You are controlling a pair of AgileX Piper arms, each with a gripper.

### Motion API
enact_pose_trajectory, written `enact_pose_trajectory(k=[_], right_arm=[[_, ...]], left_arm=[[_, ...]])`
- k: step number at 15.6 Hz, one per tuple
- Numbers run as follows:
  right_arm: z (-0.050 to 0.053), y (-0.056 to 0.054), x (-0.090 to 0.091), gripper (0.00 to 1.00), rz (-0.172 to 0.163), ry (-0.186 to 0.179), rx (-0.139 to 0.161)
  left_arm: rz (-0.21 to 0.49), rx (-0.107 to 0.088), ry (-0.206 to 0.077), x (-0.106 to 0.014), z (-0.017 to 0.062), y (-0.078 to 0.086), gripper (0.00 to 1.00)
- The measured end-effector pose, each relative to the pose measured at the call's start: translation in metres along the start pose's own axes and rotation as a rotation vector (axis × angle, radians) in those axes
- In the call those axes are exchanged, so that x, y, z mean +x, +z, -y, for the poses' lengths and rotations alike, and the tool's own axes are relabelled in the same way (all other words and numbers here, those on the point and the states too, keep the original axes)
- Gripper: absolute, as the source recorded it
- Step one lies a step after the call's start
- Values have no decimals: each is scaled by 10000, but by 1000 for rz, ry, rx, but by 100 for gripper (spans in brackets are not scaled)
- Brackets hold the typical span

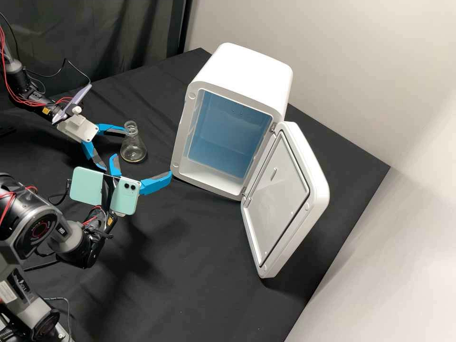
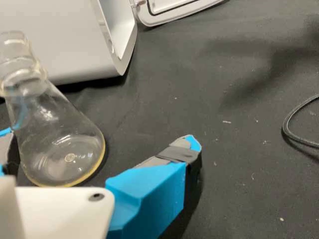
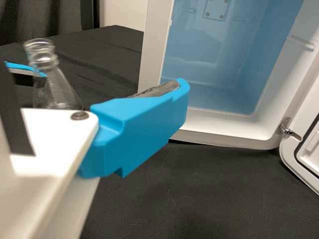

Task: Place the flask in the incubator

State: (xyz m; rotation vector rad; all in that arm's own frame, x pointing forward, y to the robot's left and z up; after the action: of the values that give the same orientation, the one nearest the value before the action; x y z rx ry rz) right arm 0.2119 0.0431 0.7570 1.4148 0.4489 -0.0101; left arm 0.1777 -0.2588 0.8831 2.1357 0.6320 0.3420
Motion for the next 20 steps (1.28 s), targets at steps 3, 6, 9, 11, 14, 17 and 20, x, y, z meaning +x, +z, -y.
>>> enact_pose_trajectory(k=[3, 6, 9, 11, 14, 17, 20], right_arm=[[0, 0, 0, 100, 0, 0, 0], [0, 0, 0, 100, 0, 0, 0], [2, 1, 1, 100, 1, -1, 0], [2, 1, 1, 100, 1, -1, 0], [4, -2, 1, 100, -1, -2, 0], [6, -5, 3, 100, 0, 0, 2], [10, -10, 4, 100, -2, -2, 0]], left_arm=[[-2, -2, -3, 4, 9, -3, 100], [-1, -1, -3, 4, 9, -2, 100], [-1, -1, -3, 4, 9, -2, 100], [-1, -4, -3, 4, 9, -2, 100], [-1, -7, -3, 4, 9, -2, 100], [-2, -8, -2, 7, 5, -5, 100], [-8, -10, -6, 25, -10, -26, 100]])
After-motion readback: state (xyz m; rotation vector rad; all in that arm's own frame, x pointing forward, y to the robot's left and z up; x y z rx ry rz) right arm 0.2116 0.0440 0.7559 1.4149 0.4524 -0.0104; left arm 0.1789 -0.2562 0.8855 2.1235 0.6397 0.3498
